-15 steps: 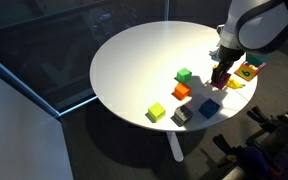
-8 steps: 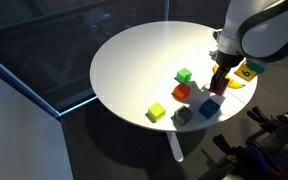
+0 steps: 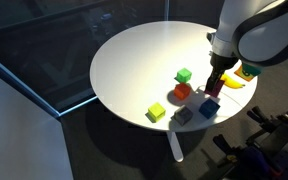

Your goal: Put the pink block on the orange block

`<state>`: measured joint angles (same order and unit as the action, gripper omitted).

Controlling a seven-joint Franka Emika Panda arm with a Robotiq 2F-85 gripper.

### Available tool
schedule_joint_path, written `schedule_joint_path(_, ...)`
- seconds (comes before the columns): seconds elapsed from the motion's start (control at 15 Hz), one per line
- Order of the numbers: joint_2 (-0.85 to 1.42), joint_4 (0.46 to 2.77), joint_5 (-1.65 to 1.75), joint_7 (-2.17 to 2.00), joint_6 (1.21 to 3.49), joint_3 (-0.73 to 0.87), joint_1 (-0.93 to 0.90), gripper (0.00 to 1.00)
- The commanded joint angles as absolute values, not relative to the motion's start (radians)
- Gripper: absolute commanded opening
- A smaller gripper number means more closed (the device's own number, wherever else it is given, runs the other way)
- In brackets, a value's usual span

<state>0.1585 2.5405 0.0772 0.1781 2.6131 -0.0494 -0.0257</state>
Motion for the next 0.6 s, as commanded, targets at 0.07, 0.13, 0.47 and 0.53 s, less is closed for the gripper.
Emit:
schedule_joint_path(0.07, 0.184, 2.487, 0.069, 0.185, 2.59, -0.063, -0.035, 0.25)
schedule_joint_path(0.13, 0.193, 2.474, 0.072, 0.18, 2.588, -0.063, -0.036, 0.25)
schedule_joint_path(0.47, 0.242, 2.401, 0.077, 0.161, 2.576, -0.063, -0.042, 0.25)
schedule_joint_path(0.53, 0.254, 2.385, 0.08, 0.15, 2.572, -0.062, -0.045, 0.25)
